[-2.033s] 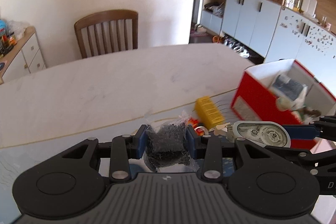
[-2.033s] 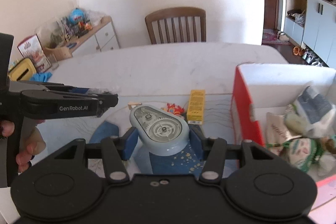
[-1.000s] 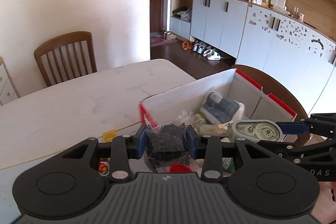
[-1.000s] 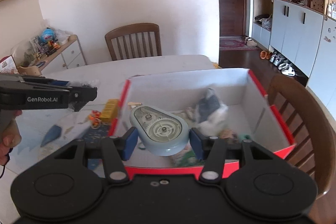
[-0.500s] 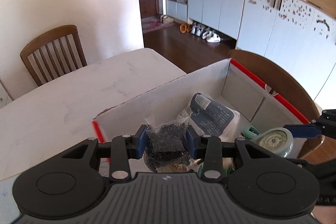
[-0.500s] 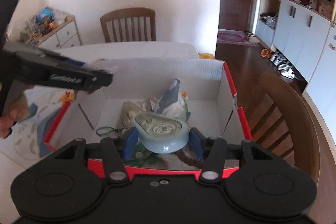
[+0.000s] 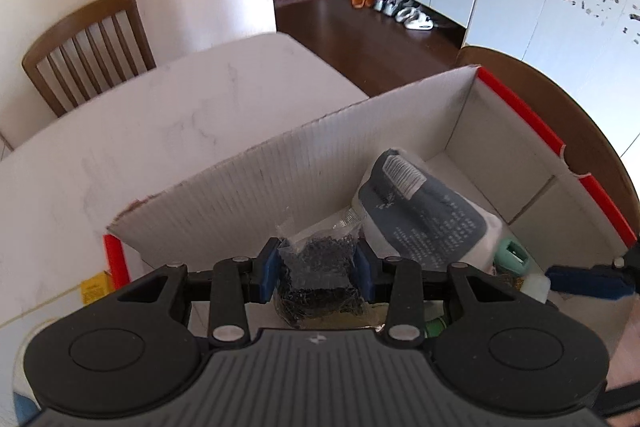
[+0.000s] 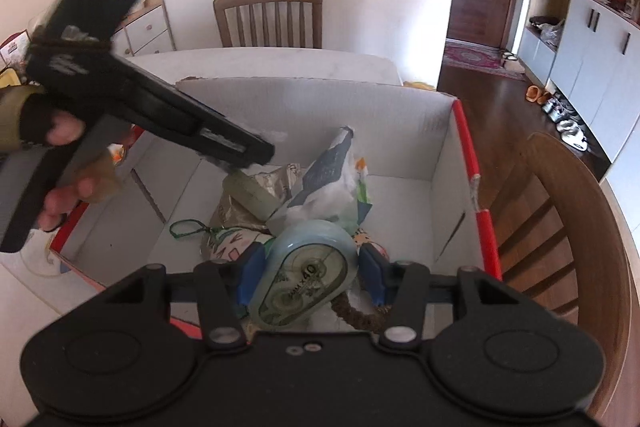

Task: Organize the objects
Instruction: 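Open the right tool to drop the tape dispenser while the left tool releases the black bag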

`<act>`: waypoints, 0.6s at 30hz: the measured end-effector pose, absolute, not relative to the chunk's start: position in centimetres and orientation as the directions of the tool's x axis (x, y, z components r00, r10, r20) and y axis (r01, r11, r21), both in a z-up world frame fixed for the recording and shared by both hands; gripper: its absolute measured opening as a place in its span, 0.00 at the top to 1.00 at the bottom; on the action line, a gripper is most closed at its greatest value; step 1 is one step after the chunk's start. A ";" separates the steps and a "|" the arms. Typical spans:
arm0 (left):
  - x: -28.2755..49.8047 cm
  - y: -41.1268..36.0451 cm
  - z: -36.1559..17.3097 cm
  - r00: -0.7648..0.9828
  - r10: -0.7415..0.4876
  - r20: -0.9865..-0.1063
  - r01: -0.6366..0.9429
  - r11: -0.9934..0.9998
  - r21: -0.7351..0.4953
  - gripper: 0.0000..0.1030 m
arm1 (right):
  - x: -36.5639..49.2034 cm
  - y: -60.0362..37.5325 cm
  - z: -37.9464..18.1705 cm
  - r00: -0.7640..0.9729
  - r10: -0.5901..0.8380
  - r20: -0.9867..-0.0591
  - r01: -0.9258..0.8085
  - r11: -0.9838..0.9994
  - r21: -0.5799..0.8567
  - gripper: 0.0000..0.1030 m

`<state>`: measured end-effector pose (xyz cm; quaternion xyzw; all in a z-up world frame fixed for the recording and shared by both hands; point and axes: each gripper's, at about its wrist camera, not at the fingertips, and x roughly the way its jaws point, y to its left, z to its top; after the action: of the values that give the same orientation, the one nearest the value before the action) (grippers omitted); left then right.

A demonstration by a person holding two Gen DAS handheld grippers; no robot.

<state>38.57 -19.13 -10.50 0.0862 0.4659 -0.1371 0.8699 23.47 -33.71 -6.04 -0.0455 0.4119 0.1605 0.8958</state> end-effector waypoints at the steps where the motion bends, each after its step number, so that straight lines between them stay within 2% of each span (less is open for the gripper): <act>1: 38.7 -19.1 -10.7 0.524 -0.159 -0.837 0.317 0.948 0.018 0.62 | 23.6 -33.6 -6.1 0.602 0.254 -0.757 -0.329 0.943 0.055 0.51; 13: 39.9 -18.9 -11.4 0.499 -0.167 -0.851 0.293 0.956 -0.016 0.58 | 23.9 -33.5 -6.2 0.576 0.279 -0.768 -0.334 0.938 0.090 0.49; 18: 39.5 -18.5 -11.1 0.517 -0.169 -0.839 0.277 0.961 -0.023 0.38 | 23.7 -34.0 -5.8 0.584 0.288 -0.759 -0.320 0.941 0.112 0.41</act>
<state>39.52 -18.52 -11.07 0.0567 0.4744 -0.1282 0.8691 23.67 -33.98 -5.79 -0.0185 0.4227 0.1708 0.8899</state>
